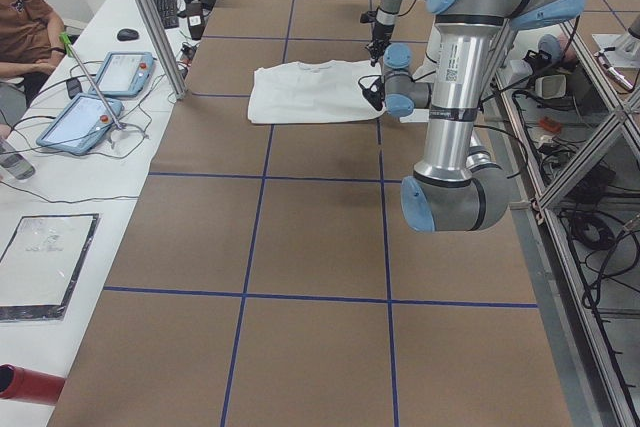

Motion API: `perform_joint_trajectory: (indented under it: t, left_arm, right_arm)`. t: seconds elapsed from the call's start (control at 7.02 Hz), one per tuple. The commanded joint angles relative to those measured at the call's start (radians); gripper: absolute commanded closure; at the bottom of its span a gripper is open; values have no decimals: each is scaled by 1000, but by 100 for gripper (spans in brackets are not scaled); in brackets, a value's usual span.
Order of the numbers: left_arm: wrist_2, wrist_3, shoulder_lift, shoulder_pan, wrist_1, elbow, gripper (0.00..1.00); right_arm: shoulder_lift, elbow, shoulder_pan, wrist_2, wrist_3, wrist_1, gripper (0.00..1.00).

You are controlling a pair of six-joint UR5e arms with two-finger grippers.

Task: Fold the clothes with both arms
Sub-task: 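Grasp the near shirt edge with both grippers, then lift the near edge and fold it away from the robot with both grippers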

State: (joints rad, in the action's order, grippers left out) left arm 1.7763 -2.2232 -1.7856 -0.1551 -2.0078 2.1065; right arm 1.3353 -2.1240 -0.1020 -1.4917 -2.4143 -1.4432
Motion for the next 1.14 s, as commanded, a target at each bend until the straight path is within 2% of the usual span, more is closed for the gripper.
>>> perform_joint_trajectory:
  t: [0.0,0.14,0.28,0.43,0.57,0.71,0.85,1.0]
  left_arm:
    - [0,-51,0,46,93,127,100]
    - [0,-53,-6,45,95,142,100]
    - [5,-40,-5,2,109,183,100]
    - [17,27,-11,-88,163,203,100]
    - [35,209,-87,-162,190,167,100]
    - [85,350,-168,-305,243,112,100]
    - [145,423,-222,-392,250,13,100]
    - [146,495,-236,-423,239,-67,100]
  right_arm:
    - [-1,-144,8,-40,-25,-135,100]
    - [-1,-216,5,-48,-26,-172,100]
    - [-8,-258,-55,-54,-26,-186,100]
    - [-19,-264,-179,-134,-23,-186,100]
    - [-60,-217,-293,-250,10,-184,100]
    - [-150,-101,-377,-296,102,-183,100]
    - [-216,-3,-456,-315,157,-177,100]
    - [-279,109,-535,-384,244,-166,100]
